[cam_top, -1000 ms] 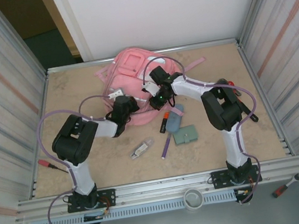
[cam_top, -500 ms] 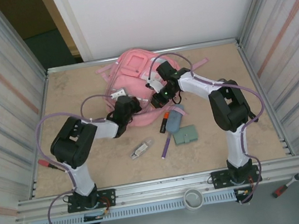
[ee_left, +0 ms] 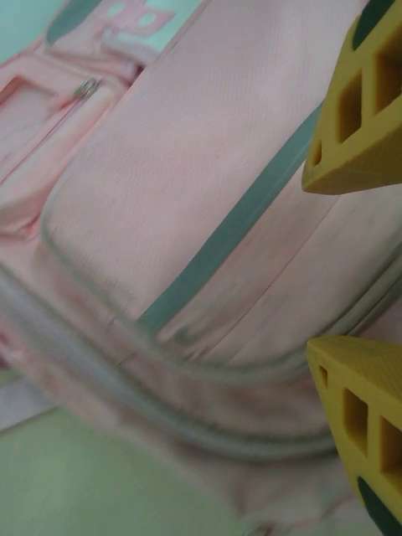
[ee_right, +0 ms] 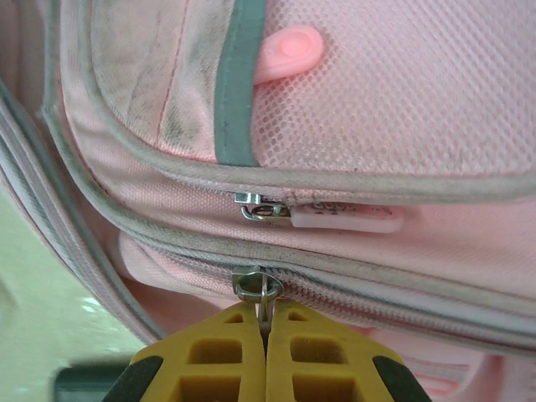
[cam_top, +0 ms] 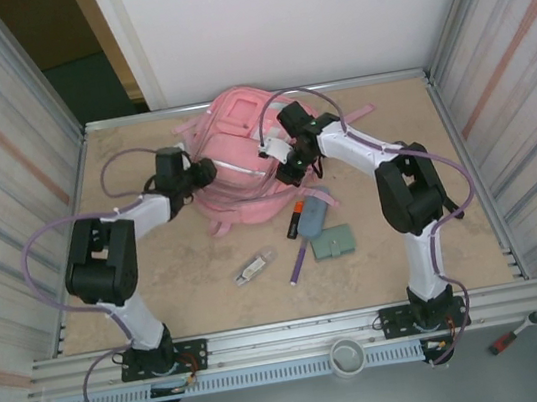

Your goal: Pack the student bag

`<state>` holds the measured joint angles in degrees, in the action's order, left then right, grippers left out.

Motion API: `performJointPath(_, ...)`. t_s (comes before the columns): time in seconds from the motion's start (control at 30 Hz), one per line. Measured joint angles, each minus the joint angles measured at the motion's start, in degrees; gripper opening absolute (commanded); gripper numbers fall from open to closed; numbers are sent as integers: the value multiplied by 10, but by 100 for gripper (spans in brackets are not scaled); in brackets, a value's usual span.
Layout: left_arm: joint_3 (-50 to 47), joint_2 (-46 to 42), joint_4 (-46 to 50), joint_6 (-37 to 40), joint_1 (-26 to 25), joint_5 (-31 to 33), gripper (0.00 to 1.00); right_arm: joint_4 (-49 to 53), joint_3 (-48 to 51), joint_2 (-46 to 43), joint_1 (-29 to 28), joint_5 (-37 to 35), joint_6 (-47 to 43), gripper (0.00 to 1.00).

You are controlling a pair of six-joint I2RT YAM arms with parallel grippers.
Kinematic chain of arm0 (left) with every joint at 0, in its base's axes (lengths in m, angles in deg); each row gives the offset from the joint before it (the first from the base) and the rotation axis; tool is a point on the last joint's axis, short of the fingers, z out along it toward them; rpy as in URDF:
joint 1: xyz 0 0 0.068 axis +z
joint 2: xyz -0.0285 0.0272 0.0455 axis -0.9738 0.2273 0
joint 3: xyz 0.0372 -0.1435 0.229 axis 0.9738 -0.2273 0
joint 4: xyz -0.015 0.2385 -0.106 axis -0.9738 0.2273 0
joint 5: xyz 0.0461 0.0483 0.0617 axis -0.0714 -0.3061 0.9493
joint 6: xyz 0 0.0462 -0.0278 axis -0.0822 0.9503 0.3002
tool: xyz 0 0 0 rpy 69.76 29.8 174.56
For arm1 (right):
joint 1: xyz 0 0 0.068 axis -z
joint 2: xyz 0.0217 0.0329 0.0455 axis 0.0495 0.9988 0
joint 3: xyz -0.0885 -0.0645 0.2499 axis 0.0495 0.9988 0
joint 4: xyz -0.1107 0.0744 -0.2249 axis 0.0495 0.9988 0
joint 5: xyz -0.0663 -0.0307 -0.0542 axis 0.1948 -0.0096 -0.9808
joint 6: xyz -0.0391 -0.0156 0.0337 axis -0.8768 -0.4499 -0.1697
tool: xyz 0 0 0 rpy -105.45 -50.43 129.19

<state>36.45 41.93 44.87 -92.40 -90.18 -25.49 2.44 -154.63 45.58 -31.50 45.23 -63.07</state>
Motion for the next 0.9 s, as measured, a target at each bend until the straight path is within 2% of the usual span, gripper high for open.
performJointPath(0.13,65,43,51,48,8,-23,39,-3,-9,14,11,-32,-77,0)
performJointPath(0.4,108,50,78,151,-28,-50,32,-10,-9,16,52,-74,-161,0)
performJointPath(0.53,181,83,84,193,-48,-74,19,-10,-11,16,54,-84,-176,0)
performJointPath(0.67,233,140,78,191,-62,-89,0,-12,-11,16,54,-83,-180,0)
performJointPath(0.8,216,190,59,154,-71,-88,0,-12,-11,16,52,-71,-164,0)
performJointPath(0.9,211,185,52,107,-74,-72,0,-16,0,14,46,-66,-139,0)
